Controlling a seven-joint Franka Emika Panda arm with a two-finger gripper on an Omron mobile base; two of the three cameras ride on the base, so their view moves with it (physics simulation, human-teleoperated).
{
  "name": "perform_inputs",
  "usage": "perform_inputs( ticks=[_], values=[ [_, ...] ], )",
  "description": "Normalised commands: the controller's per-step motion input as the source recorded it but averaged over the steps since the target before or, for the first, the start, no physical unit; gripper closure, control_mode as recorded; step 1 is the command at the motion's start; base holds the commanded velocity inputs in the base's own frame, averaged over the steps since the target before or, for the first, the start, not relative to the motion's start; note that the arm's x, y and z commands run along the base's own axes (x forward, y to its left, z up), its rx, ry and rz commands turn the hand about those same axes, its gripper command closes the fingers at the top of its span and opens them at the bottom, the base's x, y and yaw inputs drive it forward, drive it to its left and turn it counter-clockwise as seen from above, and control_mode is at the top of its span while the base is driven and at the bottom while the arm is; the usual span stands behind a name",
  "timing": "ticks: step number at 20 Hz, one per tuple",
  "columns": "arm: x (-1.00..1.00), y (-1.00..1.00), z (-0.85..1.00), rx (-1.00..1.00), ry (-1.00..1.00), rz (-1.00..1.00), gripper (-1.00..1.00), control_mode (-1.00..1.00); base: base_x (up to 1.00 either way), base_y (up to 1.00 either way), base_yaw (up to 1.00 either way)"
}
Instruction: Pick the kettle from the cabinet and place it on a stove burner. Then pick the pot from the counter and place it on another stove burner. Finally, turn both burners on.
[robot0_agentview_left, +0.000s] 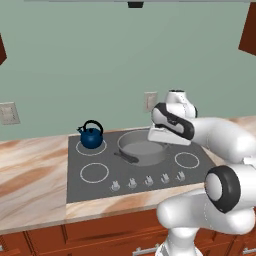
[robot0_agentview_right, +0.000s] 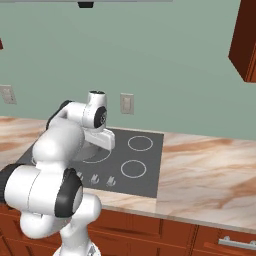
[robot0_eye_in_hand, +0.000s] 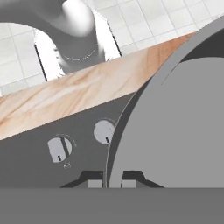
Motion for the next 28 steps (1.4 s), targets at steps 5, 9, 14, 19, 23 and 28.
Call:
perform_inputs(
  ticks=[5, 9, 14, 19, 23, 28],
  values=[
    [0.36, -0.04, -0.19, 0.03, 0.00, 0.05, 1.00, -1.00, 0.00, 0.00, 0.00],
    [0.32, -0.08, -0.23, 0.02, 0.00, 0.06, 1.00, -1.00, 0.00, 0.00, 0.00],
    [0.33, -0.09, -0.21, 0.02, 0.00, 0.05, 1.00, -1.00, 0.00, 0.00, 0.00],
    [0.34, -0.06, -0.20, 0.02, 0.00, 0.05, 1.00, -1.00, 0.00, 0.00, 0.00],
    [0.25, -0.01, -0.22, 0.01, 0.00, 0.04, 1.00, -1.00, 0.00, 0.00, 0.00],
    [0.22, 0.00, -0.23, 0.00, 0.00, 0.03, 1.00, -1.00, 0.00, 0.00, 0.00]
  ],
)
